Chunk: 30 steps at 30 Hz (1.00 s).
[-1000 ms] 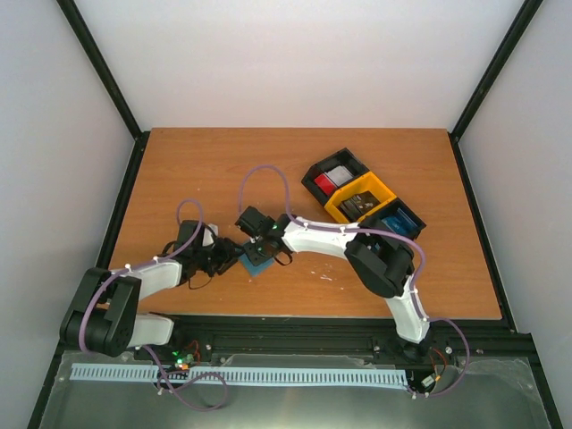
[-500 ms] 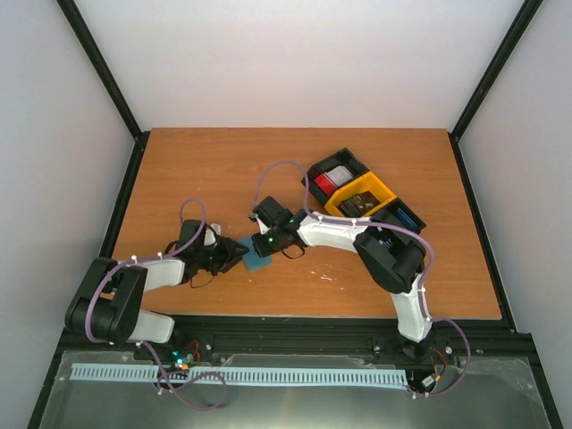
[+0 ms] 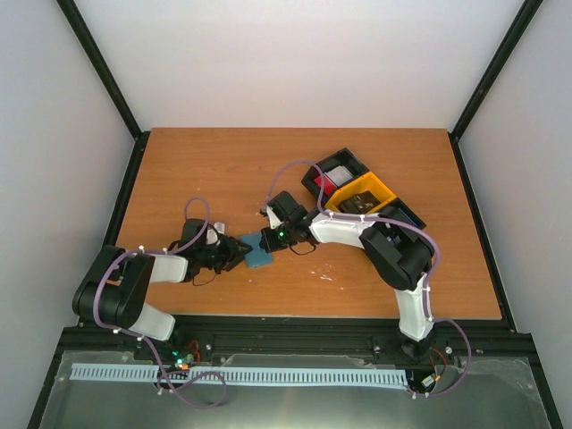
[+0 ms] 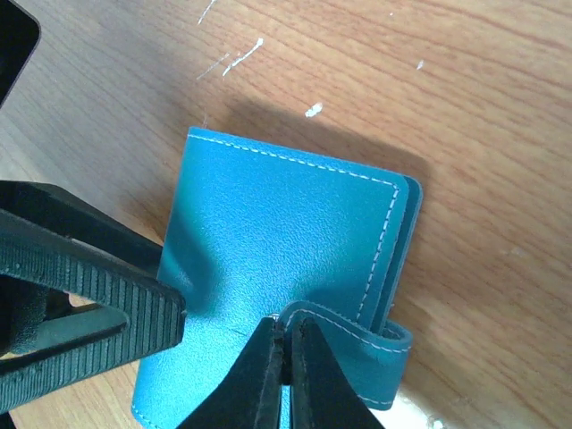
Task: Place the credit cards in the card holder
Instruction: Open the card holder at the center of the board.
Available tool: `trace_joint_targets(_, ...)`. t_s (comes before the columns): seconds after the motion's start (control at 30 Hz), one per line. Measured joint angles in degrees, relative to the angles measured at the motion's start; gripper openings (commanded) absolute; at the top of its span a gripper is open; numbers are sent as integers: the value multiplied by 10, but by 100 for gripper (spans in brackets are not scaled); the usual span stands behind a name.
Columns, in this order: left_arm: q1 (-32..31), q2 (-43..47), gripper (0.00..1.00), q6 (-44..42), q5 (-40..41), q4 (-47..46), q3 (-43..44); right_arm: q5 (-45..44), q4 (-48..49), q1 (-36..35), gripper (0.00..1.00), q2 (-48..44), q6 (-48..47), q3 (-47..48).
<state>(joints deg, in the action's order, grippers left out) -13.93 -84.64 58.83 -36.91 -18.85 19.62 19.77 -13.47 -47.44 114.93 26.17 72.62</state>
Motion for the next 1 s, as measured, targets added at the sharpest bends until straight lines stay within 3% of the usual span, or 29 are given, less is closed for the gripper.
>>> trace_joint_targets(0.37,-3,10,34,-28,103,78,45,8,23,28,4,-44,4,-65)
trace_joint_targets(0.57,-3,41,50,-58,132,125,53,-42,10,34,4,-77,4,-91)
trace_joint_targets(0.83,-14,69,66,-96,120,166,64,-21,-9,34,4,-154,4,-97)
trace_joint_targets(1.0,-14,73,88,-110,92,160,64,-4,-13,34,3,-183,4,-84)
